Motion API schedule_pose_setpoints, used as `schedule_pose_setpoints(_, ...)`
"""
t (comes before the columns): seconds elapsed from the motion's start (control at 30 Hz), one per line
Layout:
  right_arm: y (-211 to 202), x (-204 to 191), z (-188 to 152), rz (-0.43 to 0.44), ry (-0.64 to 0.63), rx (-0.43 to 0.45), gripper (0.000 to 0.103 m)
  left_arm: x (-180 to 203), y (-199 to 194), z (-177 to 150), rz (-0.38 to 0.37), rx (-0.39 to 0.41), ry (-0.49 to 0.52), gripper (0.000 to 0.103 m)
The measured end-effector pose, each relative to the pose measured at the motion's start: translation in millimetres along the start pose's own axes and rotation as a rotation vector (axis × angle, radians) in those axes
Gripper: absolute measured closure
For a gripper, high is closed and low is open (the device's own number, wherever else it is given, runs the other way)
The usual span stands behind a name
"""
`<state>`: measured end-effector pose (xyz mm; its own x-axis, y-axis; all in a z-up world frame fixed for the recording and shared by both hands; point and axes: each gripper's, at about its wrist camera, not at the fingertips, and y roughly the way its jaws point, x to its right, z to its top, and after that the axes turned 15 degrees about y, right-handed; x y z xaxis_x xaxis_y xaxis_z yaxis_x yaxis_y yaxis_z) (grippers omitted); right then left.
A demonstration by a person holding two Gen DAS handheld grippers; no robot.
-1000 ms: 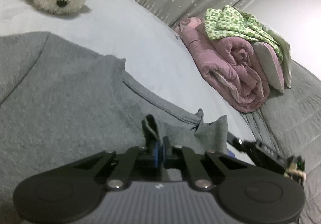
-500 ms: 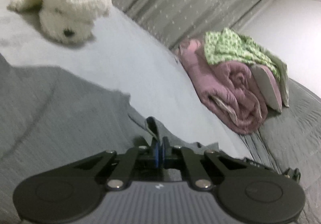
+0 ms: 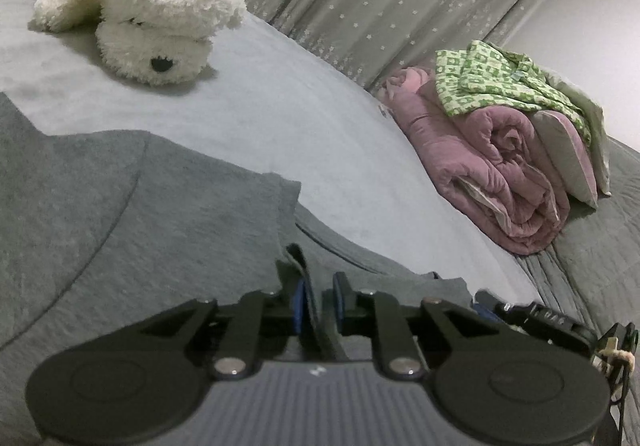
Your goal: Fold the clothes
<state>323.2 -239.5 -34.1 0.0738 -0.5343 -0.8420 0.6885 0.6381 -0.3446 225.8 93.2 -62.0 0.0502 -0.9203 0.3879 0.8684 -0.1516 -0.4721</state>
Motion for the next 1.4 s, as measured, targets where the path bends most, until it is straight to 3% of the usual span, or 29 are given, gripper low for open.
schedule_pose_setpoints(0.03, -1, 1, 1, 0.019, 0.013, -0.004, 0.061, 3, 1, 1, 0.001, -0.002, 0.007, 0.088)
schedule_pose_setpoints(0.27, -2, -18, -4, 0.013, -0.047, -0.039, 0.061, 6, 2, 0, -0.004, -0.003, 0.019, 0.081)
schedule_pose_setpoints(0.4, 6, -22, -10, -0.053, -0.092, -0.069, 0.061, 8, 3, 0, 0.0, -0.005, 0.032, 0.081)
schedule_pose_setpoints(0.6, -5, -17, -19, -0.074, -0.094, -0.051, 0.061, 6, 6, -3, -0.012, -0.005, 0.037, 0.08)
schedule_pose_setpoints(0.83, -55, -17, -52, -0.114, -0.162, -0.095, 0.06, 0, -8, -16, -0.09, 0.012, 0.0, 0.062)
schedule_pose_setpoints(1.03, -107, -8, -79, -0.13, -0.017, -0.165, 0.059, 6, -40, -36, -0.108, -0.011, -0.024, 0.059)
schedule_pose_setpoints(1.17, -143, -5, -98, -0.145, 0.069, -0.183, 0.059, 18, -77, -58, -0.099, -0.047, 0.009, 0.057)
schedule_pose_setpoints(1.4, -200, -1, -128, -0.172, 0.197, -0.185, 0.06, 27, -142, -98, -0.14, -0.088, -0.052, 0.055)
